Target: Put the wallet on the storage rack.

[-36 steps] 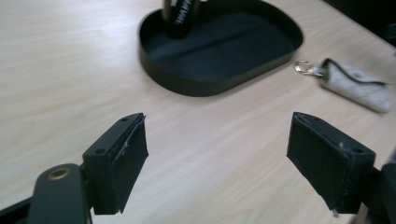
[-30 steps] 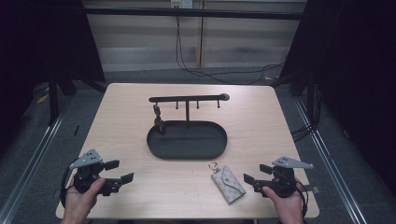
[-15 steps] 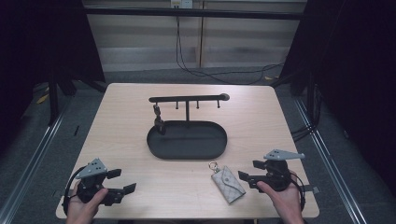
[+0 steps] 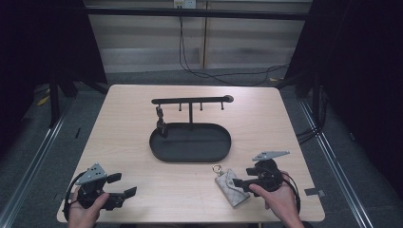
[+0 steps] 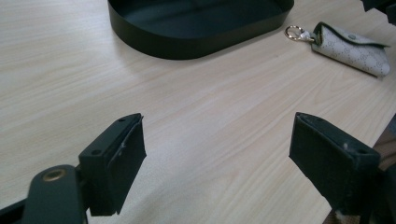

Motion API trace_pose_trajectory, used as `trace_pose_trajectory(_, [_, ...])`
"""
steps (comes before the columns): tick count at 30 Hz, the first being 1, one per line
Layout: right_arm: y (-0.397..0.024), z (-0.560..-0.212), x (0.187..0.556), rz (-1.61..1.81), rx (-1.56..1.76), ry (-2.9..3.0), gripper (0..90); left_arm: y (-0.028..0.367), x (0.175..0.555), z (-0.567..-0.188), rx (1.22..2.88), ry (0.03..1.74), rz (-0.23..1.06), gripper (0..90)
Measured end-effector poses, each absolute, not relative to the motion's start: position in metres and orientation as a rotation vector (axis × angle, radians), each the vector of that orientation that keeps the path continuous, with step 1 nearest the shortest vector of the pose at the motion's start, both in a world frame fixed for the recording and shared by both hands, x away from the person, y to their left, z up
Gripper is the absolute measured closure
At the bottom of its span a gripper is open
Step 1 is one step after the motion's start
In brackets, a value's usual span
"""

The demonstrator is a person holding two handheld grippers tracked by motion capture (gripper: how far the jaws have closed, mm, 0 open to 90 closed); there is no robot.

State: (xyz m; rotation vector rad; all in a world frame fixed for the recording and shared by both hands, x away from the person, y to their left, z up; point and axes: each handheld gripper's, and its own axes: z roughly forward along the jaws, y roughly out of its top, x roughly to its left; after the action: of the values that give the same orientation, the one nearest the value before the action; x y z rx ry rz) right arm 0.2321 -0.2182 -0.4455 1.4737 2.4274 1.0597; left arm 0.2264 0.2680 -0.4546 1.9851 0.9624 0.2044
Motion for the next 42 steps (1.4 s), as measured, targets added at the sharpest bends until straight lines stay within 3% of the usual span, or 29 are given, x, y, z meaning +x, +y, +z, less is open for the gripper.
trace_pose_trajectory(5, [-0.210,-0.447,0.240,0.954,1.504,2.479,18.6,0.269,0.227,-0.454,1.992,0.950,0.197,18.8])
trace_pose_trajectory(42, [-0.161,-0.473,0.262,0.528,1.493,2.675,23.8,0.269,0.229,-0.456,2.017,0.937,0.180,19.1])
